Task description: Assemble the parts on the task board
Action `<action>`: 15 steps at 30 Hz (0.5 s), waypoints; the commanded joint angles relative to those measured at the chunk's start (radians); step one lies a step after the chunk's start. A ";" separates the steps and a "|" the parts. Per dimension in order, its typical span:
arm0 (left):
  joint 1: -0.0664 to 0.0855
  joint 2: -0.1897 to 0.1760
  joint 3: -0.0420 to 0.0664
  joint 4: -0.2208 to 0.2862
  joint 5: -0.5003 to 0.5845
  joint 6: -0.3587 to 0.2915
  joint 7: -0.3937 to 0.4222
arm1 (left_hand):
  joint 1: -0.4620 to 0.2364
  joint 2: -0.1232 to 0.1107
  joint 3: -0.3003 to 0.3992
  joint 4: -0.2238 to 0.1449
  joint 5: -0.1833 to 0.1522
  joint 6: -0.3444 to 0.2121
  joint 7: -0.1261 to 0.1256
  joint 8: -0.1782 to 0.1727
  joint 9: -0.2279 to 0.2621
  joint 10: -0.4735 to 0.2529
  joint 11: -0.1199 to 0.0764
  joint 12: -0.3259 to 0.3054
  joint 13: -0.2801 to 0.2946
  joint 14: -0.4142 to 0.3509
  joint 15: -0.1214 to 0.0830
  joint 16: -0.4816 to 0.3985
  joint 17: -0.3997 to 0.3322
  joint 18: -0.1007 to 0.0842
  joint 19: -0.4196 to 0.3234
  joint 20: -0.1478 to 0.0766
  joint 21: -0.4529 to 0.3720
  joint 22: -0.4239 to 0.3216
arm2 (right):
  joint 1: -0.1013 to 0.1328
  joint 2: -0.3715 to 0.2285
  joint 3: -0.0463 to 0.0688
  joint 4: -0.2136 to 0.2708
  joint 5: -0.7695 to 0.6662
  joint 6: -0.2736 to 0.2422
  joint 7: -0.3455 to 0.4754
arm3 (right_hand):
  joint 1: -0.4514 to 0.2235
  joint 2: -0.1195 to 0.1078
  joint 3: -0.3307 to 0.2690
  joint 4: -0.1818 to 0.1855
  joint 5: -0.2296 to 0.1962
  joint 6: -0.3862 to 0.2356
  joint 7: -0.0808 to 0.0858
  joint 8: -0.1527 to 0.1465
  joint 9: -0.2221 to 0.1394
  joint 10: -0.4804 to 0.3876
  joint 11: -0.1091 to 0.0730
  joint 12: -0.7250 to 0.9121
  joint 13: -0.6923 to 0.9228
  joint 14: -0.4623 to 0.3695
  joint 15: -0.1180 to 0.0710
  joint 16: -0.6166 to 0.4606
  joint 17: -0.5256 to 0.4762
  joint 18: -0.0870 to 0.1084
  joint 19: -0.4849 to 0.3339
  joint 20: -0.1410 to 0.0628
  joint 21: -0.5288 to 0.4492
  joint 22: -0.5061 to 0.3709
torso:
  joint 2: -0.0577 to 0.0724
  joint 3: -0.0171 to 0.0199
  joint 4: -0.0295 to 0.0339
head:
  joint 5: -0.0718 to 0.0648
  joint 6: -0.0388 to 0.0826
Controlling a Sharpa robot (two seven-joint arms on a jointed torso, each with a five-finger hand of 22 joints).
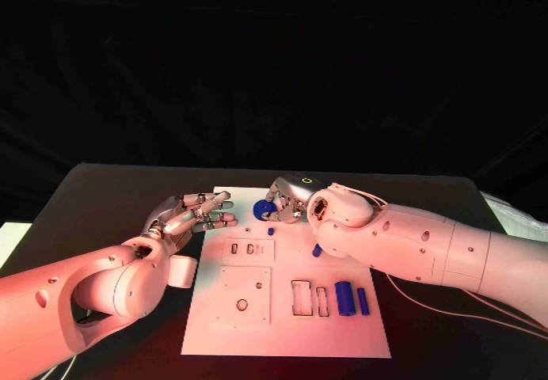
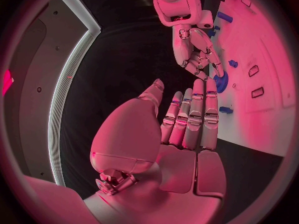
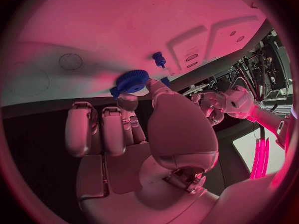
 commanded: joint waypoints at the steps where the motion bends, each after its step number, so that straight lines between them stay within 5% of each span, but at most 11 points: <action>1: 0.001 0.001 0.001 0.005 0.008 0.022 0.008 | 0.001 0.009 0.001 -0.007 0.000 -0.006 0.017 -0.007 -0.001 -0.007 -0.001 -0.005 -0.001 -0.006 0.001 -0.005 0.001 0.019 0.005 0.003 -0.006 -0.001 | -0.001 -0.001 0.000 -0.006 0.040 0.020 -0.005 | -0.008 0.000 0.000 0.007 0.008 0.006 0.000 0.001 0.000 0.009 -0.002 0.005 0.002 0.057 -0.006 0.004 0.019 -0.010 0.009 -0.001 0.004 0.002 | 0.000 0.0003 0.0005 | 0.000 0.000; 10: 0.001 0.002 0.001 0.005 0.009 0.022 0.009 | 0.001 0.009 0.001 -0.007 0.000 -0.006 0.017 -0.007 -0.001 -0.007 -0.001 -0.005 -0.001 -0.006 0.001 -0.005 0.001 0.019 0.005 0.003 -0.006 -0.001 | -0.002 -0.015 0.000 0.008 0.046 -0.079 0.029 | 0.006 -0.002 0.003 0.004 0.025 0.000 0.001 -0.005 -0.001 0.009 -0.002 0.008 0.006 0.057 -0.006 0.004 0.020 -0.010 0.009 -0.001 0.005 0.003 | 0.000 -0.0001 0.0008 | 0.001 -0.001; 15: 0.001 0.000 0.001 0.004 0.009 0.020 0.014 | 0.001 0.009 0.001 -0.007 0.000 -0.006 0.017 -0.007 -0.001 -0.007 -0.001 -0.005 -0.001 -0.006 0.001 -0.005 0.001 0.019 0.005 0.003 -0.006 -0.001 | -0.011 -0.075 0.014 0.056 0.154 -0.117 0.167 | 0.025 0.004 0.011 -0.004 0.007 -0.003 0.002 -0.008 -0.002 0.023 -0.001 0.040 0.034 0.055 -0.005 0.000 0.015 -0.009 0.007 -0.001 0.004 0.001 | -0.001 0.0017 -0.0017 | 0.000 0.001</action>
